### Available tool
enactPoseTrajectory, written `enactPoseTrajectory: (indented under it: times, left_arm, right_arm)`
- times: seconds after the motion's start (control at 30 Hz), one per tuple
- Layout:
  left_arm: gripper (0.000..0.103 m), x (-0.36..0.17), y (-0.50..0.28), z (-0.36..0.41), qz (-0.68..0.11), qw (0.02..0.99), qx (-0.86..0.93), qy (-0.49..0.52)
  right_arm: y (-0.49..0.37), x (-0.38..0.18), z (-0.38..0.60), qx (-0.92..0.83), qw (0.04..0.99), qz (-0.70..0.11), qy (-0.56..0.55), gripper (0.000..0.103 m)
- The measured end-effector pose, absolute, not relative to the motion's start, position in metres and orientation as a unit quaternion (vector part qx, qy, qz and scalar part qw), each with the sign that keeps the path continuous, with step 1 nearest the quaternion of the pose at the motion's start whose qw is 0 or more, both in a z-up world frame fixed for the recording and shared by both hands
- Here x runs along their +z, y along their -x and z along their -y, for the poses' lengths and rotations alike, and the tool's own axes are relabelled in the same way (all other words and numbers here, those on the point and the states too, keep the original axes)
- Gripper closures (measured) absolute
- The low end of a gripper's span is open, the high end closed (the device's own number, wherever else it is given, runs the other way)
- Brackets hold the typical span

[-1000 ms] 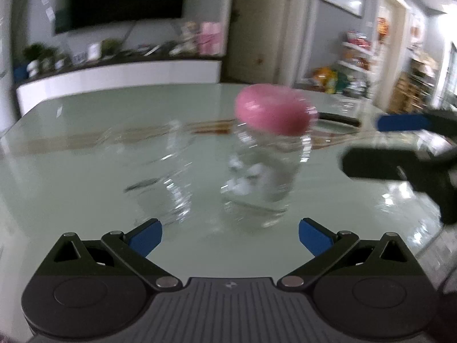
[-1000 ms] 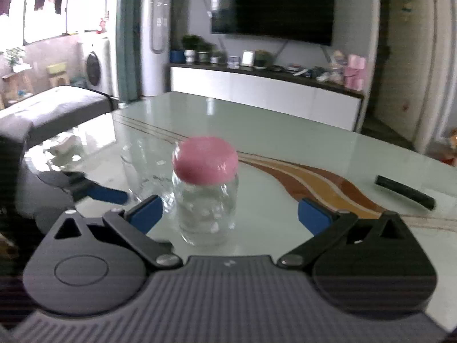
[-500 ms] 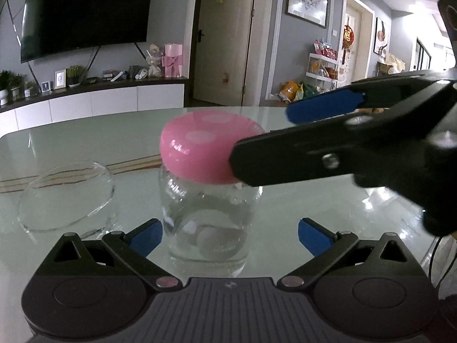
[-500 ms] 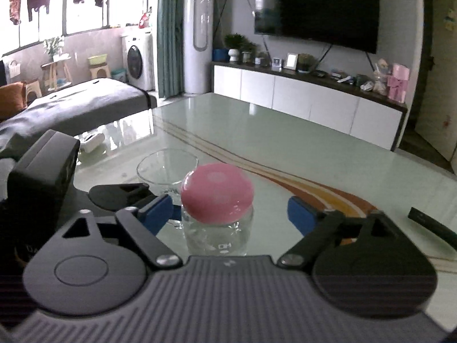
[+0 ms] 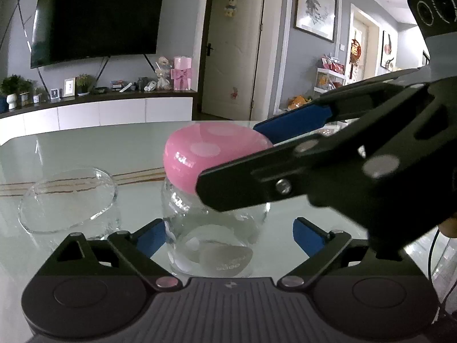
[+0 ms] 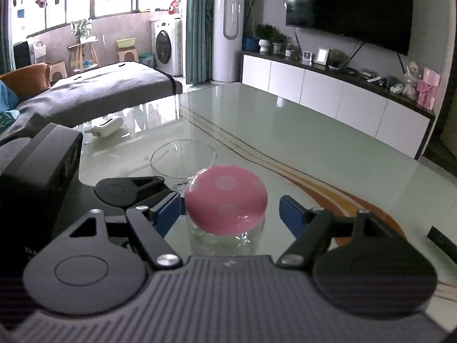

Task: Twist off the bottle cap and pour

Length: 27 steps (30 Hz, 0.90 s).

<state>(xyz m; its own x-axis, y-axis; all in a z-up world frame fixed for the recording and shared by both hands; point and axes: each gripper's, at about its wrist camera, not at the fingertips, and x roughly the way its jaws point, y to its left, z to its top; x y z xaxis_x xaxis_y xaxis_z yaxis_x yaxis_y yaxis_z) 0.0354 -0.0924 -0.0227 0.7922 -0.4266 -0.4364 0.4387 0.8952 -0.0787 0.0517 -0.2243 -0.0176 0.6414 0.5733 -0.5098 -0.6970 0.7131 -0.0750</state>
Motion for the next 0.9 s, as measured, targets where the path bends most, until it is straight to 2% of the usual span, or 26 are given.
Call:
enactPoseTrajectory:
  times: [0.13,0.27,0.9]
  left_arm:
    - [0.018,-0.0220,-0.0348,0.0924,-0.225,0.950,-0.217,-0.015]
    - [0.028,-0.0207,-0.0338,0.0895,-0.223,0.953,-0.206,-0.011]
    - [0.029,-0.0143,-0.0359,0.0871,-0.224,0.951,-0.211,-0.012]
  right_arm:
    - [-0.0522,-0.0185,0.2218,0.354,0.896,-0.233,0.133,0.034]
    - [-0.0527,-0.0195,0.2205,0.352,0.897,-0.232,0.134,0.037]
    - [-0.0594,-0.0205,0.2204,0.363,0.888,-0.234,0.157,0.038]
